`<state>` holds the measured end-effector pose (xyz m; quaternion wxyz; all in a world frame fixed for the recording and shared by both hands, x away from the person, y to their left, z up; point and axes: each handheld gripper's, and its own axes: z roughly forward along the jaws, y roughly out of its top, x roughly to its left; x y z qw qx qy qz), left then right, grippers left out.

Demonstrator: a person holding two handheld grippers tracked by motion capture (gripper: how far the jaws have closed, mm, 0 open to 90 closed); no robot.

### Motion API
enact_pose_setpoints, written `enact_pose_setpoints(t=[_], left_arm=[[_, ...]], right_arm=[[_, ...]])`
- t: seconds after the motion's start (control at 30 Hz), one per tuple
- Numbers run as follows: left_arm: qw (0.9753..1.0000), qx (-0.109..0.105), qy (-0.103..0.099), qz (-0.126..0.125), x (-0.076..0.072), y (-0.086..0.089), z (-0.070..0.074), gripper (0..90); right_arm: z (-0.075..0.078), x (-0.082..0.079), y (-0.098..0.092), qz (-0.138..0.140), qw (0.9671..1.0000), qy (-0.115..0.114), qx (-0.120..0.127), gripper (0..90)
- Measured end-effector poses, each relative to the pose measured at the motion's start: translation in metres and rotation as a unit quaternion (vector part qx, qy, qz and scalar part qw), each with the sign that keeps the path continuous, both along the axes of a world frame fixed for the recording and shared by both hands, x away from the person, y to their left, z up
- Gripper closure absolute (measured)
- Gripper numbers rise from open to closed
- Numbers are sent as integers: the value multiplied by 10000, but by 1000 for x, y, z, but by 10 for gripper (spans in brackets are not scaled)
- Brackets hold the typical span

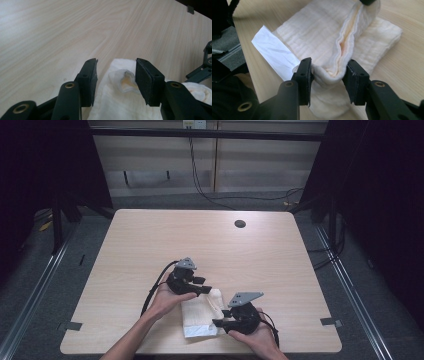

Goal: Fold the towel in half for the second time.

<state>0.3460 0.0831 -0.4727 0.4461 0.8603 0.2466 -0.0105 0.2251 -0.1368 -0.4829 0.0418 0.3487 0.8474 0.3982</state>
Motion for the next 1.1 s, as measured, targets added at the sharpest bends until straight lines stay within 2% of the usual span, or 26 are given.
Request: enact_pose_setpoints(t=[0.27, 0.3, 0.4, 0.6, 0.63, 0.77, 0.8, 0.93, 0.97, 1.03, 1.1], left_arm=[[10000, 31, 9, -10, -1, -4, 2, 437], [10000, 57, 15, 0, -1, -4, 2, 426], [10000, 61, 28, 61, 0, 0, 4, 412], [9998, 40, -9, 204, 2, 9, 5, 394], [9998, 43, 4, 200, 2, 9, 5, 390], [9998, 49, -33, 168, 1, 9, 5, 382], [9998, 116, -34, 167, 0, 9, 6, 380], [9995, 162, 33, 251, -3, 8, 6, 378], [9995, 179, 42, 245, -4, 8, 6, 371], [9995, 234, -8, 228, -8, 9, 9, 338], [9995, 191, -28, 232, -10, 10, 11, 324]], right_arm=[[-2, 1, -16, -159, 9999, 44, -3, 544], [-2, 3, -20, -155, 9998, 126, 51, 543], [-2, 5, -26, -251, 9996, 127, 14, 534], [3, 5, -44, -465, 9989, -35, 44, 506], [2, 6, -48, -562, 9984, -43, 26, 506], [1, 6, -52, -644, 9979, -82, -76, 495], [1, 6, -53, -662, 9977, -114, -101, 491], [4, 8, -58, -680, 9975, -191, -5, 477], [5, 9, -60, -671, 9975, -184, 96, 473], [11, 9, -63, -741, 9966, -312, 202, 462], [13, 8, -64, -751, 9963, -346, 235, 459]])
